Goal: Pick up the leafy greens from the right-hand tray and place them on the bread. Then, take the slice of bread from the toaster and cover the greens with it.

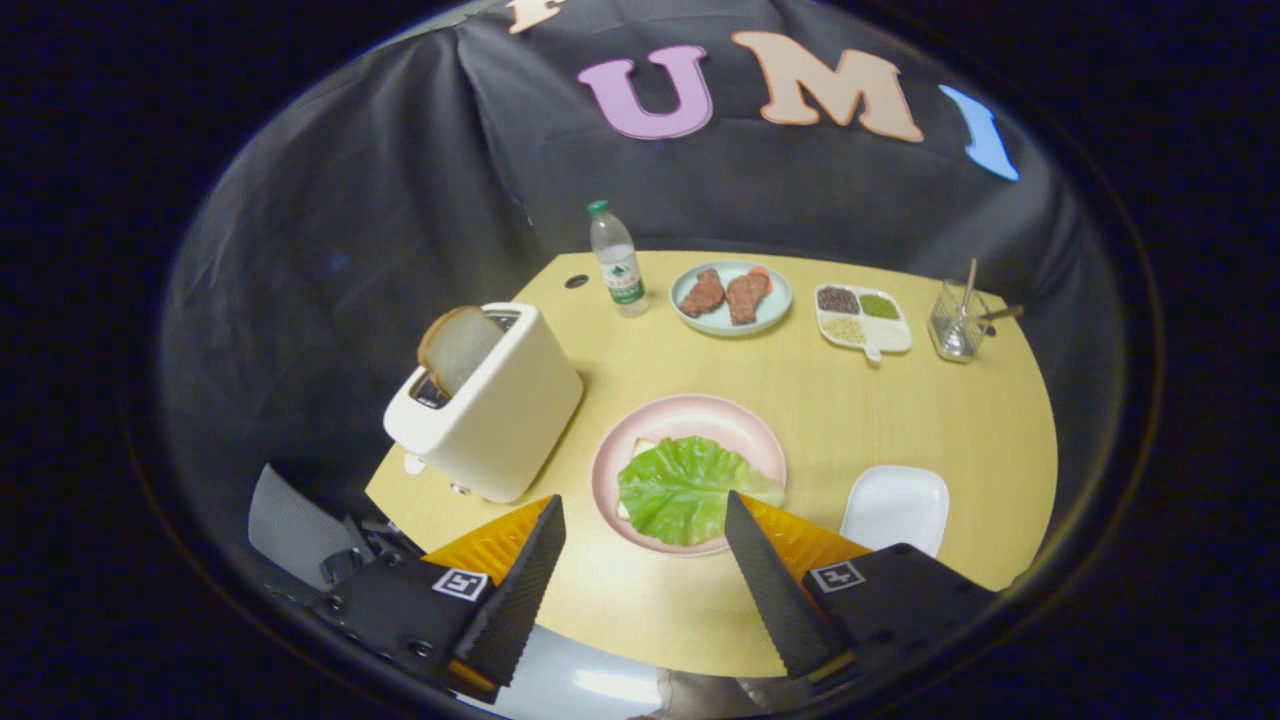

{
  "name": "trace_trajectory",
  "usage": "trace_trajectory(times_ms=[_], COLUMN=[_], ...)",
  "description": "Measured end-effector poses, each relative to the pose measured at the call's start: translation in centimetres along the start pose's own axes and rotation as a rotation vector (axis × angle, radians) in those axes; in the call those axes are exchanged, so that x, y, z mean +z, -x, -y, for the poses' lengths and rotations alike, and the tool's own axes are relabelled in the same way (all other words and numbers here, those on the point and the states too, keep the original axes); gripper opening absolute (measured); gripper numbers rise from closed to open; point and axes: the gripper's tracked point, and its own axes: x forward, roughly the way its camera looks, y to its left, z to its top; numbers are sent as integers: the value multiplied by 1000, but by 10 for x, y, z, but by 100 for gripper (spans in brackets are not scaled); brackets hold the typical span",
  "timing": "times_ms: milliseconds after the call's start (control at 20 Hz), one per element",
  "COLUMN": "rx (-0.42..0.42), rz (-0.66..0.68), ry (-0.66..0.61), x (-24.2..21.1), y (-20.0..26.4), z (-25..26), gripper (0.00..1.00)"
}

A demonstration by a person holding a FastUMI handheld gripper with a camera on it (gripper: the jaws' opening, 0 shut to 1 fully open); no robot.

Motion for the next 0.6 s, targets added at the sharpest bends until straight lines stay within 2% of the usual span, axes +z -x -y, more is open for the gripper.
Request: trace_trajectory(times_ms=[350,600], rx=[14,-22], rz=[101,99], ry=[167,151], x=[58,88], y=[11,-21], z=[-104,-168], gripper=[100,100])
